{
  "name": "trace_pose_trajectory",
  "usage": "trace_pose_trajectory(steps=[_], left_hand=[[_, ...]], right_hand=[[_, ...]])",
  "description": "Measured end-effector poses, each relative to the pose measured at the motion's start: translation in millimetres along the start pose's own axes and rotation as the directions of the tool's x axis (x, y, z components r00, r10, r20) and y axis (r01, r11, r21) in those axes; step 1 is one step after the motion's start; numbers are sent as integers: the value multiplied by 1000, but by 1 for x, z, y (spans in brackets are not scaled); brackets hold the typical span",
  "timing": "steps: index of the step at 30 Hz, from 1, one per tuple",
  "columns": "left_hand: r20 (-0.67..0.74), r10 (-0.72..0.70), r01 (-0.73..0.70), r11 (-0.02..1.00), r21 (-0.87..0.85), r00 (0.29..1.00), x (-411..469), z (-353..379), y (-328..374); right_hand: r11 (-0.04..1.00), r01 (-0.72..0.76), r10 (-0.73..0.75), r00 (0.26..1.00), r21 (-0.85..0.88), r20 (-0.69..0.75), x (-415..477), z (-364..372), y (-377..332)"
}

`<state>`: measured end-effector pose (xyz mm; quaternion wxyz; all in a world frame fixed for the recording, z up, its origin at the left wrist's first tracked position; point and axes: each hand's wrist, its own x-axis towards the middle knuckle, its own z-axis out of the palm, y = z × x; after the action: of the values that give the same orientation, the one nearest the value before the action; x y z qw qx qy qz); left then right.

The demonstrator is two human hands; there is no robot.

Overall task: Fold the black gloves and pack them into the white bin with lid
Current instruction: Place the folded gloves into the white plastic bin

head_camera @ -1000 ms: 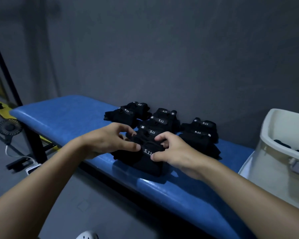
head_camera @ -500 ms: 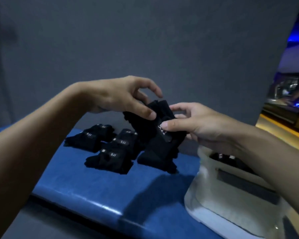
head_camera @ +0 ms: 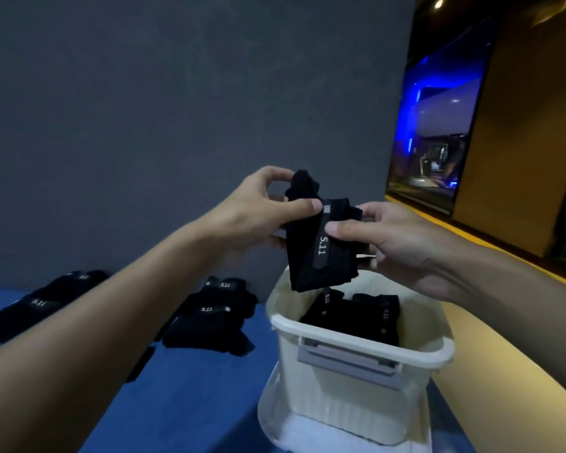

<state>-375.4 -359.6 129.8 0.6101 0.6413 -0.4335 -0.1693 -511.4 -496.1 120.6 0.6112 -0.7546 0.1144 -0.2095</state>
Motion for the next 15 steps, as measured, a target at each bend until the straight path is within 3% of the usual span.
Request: trace_pose_trajectory(steps=[5,12,15], left_hand=[[80,-58,59,998,-2,995,23,21,-11],[171,-116,117,993,4,978,47,27,-36],[166,-88,73,993,95,982,52,21,-48]], right_hand=[[990,-117,115,993,-80,-28,4,-23,7],[951,-224,238,970,-214,42,20,-34,17],[930,-288,306,951,-230,44,28,-35,26]])
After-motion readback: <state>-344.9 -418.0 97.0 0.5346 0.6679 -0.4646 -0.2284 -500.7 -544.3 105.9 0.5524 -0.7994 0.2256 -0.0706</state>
